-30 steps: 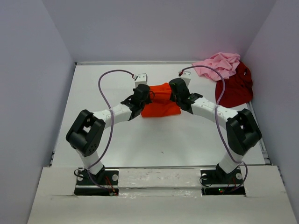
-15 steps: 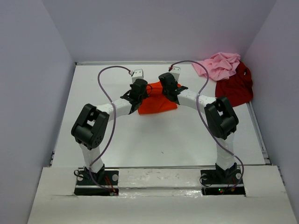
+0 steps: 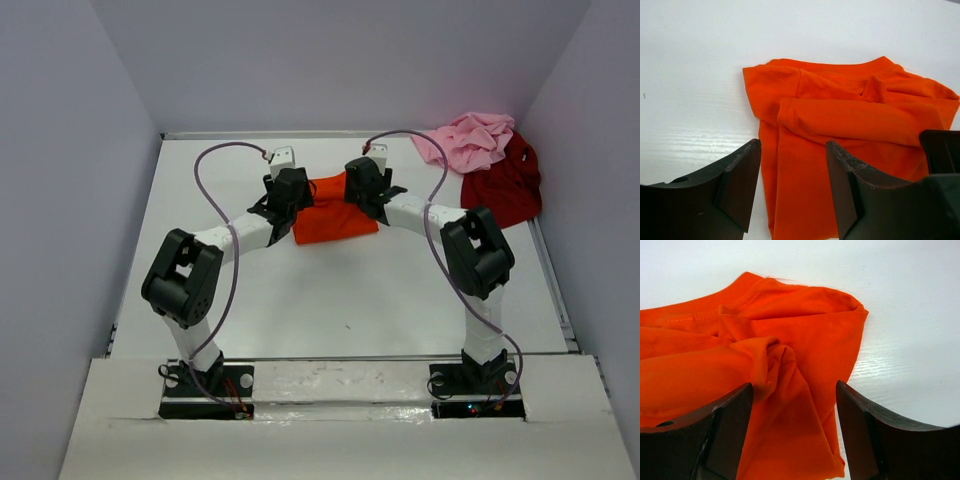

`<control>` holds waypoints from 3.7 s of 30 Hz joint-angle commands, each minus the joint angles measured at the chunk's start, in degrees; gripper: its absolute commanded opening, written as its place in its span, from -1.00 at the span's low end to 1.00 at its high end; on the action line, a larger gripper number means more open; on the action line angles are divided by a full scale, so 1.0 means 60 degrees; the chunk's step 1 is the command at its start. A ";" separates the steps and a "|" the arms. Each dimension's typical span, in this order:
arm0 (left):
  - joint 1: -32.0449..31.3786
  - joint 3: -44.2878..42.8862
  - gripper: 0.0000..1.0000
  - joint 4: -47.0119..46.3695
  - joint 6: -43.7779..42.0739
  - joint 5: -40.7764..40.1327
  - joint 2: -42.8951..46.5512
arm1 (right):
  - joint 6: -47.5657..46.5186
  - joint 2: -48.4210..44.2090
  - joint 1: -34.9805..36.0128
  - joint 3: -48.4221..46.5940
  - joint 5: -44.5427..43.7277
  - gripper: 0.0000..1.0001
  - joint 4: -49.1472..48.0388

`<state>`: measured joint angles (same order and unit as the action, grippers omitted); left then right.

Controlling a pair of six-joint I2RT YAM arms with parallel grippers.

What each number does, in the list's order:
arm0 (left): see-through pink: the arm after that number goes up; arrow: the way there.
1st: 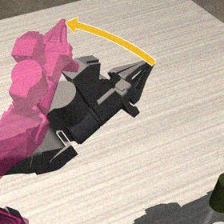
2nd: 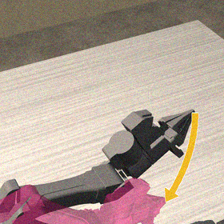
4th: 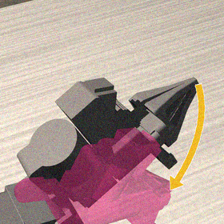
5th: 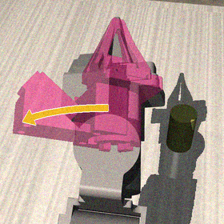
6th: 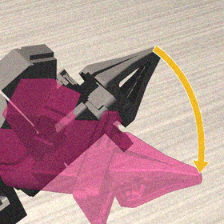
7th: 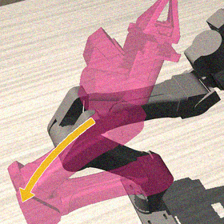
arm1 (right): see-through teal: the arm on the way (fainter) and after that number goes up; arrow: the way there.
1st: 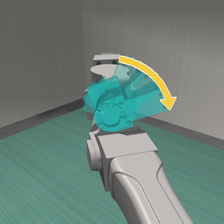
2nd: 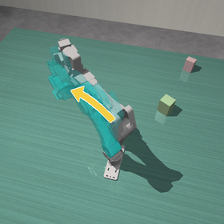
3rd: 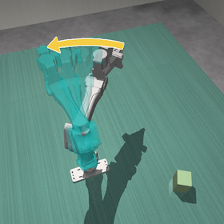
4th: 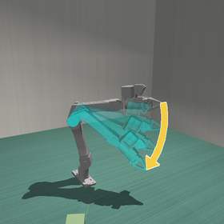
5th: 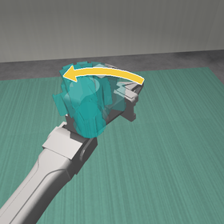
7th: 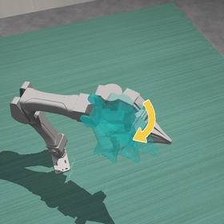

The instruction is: Fold and stack the t-shirts

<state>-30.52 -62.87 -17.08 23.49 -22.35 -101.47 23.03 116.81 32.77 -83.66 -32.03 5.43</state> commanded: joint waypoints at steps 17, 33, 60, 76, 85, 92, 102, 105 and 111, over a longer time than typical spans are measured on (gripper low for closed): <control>-0.0845 0.2465 0.33 0.0708 0.0803 0.0063 0.4313 | -0.1274 -0.0236 0.0060 -0.1262 0.3155 0.45 -0.0305; -0.0904 0.3228 0.33 0.0621 0.0876 -0.0391 0.4285 | -0.1172 0.0175 0.0660 -0.2347 0.4240 0.44 0.0106; -0.0919 0.3696 0.33 0.0547 0.0965 -0.0098 0.4958 | -0.1070 0.0892 0.0661 -0.1950 0.3596 0.47 -0.0100; -0.0919 0.3945 0.33 0.0636 0.0934 -0.0069 0.5237 | -0.1288 0.2165 0.0120 -0.3472 0.2936 0.47 0.0149; -0.0933 0.4091 0.33 0.0459 0.0964 0.0106 0.5120 | -0.1392 0.3542 -0.0173 -0.4923 0.2731 0.47 0.0486; -0.0933 0.4253 0.33 0.0503 0.1022 0.0224 0.5369 | -0.0630 0.4320 -0.0614 -0.6374 0.3639 0.46 0.1717; -0.0933 0.4092 0.34 0.0708 0.1037 0.0180 0.5325 | -0.1156 0.2272 -0.0702 -0.5132 0.3625 0.47 0.1557; -0.0948 0.3960 0.33 0.0679 0.1052 0.0180 0.5223 | -0.1274 0.1129 -0.0702 -0.4180 0.3654 0.47 0.1307; -0.0904 0.3580 0.34 0.0474 0.1066 0.0209 0.4536 | -0.1304 -0.0410 -0.0702 -0.2466 0.3902 0.48 0.1146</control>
<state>-35.92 -38.20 -12.34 29.65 -20.80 -72.05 16.16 119.98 28.25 -102.67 -10.11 14.57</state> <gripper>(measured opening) 0.666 0.738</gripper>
